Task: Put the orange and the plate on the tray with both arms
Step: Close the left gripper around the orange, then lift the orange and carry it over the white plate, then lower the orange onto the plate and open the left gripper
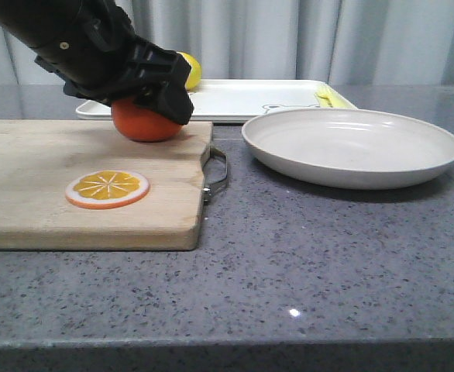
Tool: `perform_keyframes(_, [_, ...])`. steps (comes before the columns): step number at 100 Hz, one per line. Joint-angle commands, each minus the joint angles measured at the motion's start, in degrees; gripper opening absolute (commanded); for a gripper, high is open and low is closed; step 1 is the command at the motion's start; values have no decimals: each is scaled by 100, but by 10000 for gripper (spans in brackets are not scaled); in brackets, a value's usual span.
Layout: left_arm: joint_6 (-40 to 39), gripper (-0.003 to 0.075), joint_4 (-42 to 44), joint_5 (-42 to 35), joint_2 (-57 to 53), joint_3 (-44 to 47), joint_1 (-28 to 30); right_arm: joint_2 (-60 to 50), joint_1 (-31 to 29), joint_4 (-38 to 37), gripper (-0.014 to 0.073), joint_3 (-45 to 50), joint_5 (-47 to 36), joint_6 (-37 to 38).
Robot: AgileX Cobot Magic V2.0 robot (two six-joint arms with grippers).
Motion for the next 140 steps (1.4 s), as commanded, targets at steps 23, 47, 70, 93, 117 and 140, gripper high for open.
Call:
perform_keyframes(23, [-47, 98, -80, -214, -340, -227, -39, 78, 6, 38, 466, -187, -416, -56])
perform_keyframes(47, [-47, 97, -80, 472, -524, -890, -151, 78, 6, 38, 466, -187, -423, -56])
perform_keyframes(70, [88, 97, -39, 473, -509, -1414, -721, 78, 6, 38, 466, -187, -423, -56])
perform_keyframes(93, [88, 98, -39, 377, -20, -1800, -1219, 78, 6, 38, 466, -187, -447, -56])
perform_keyframes(117, [96, 98, -39, 290, 738, -2317, -1611, 78, 6, 38, 466, -187, -563, -56])
perform_keyframes(140, [96, 98, -39, 375, 1247, -2679, -1664, 78, 6, 38, 466, -187, -587, -56])
